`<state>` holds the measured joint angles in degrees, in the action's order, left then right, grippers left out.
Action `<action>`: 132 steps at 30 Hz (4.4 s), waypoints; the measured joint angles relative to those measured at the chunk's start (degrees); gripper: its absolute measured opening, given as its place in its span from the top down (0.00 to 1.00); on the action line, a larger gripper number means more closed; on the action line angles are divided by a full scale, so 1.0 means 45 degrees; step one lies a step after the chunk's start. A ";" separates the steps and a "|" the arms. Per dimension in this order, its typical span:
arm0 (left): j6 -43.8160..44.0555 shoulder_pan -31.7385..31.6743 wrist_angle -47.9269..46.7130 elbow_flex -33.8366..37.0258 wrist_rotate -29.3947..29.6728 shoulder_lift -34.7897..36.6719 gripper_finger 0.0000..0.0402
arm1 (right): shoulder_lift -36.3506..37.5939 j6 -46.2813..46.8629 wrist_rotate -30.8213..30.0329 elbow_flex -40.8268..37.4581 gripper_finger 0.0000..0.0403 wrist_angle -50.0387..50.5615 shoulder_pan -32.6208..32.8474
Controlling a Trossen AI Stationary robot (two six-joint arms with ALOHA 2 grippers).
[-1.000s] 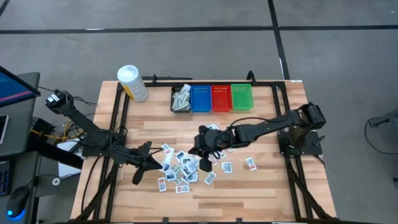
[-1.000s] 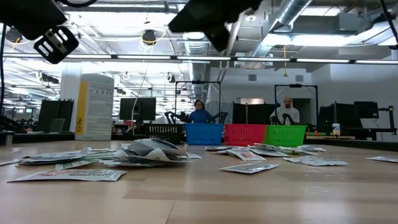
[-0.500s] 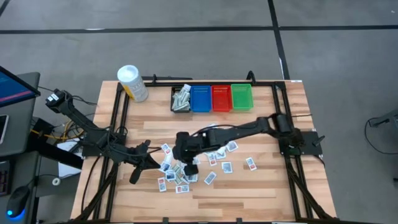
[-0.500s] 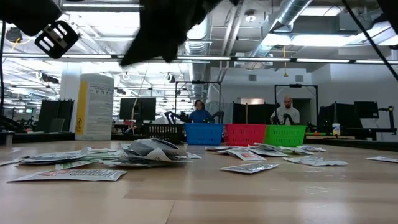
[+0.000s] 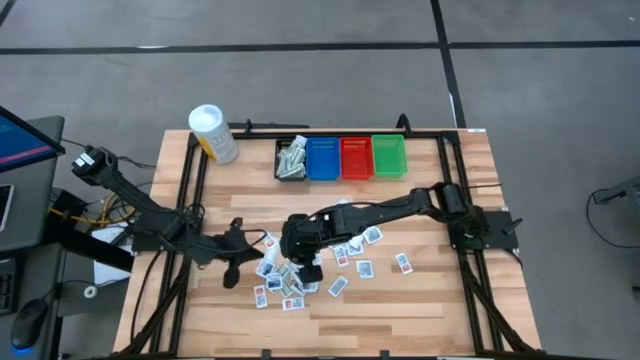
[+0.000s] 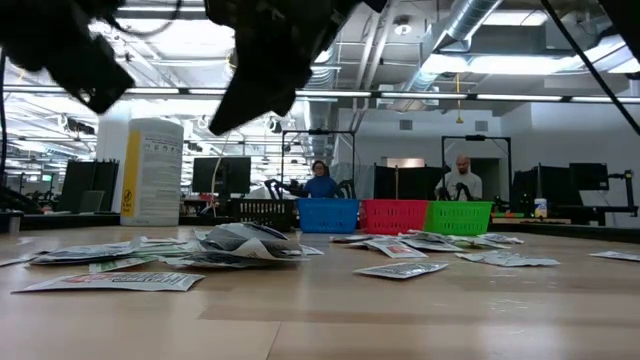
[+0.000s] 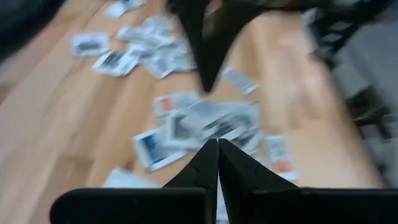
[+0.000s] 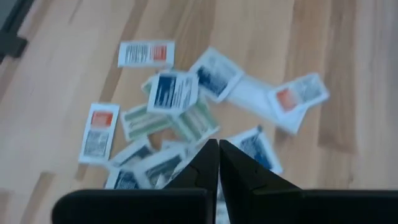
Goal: Pick & Place First Aid Supplies
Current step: Put the green bandage pack in the black bin
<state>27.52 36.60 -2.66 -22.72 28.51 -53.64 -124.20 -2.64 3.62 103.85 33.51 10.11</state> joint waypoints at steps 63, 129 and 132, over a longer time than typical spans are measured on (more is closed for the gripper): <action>0.5920 -0.2334 -0.0175 -0.0019 -0.0986 -0.6405 0.67 | 0.0000 0.0604 -0.0136 -0.0015 0.98 0.0775 0.0180; -0.0382 -0.1871 0.2542 -0.0097 -0.0072 -0.7987 0.63 | 0.0010 0.0743 -0.0132 -0.0019 0.98 0.0840 0.0228; -0.0319 -0.1876 0.2497 -0.0087 -0.0251 -0.7919 0.64 | 0.0010 0.0744 -0.0131 -0.0019 0.98 0.0842 0.0228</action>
<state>26.09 28.16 8.57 -23.11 27.38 -89.27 -124.16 0.71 3.03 103.77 37.30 11.14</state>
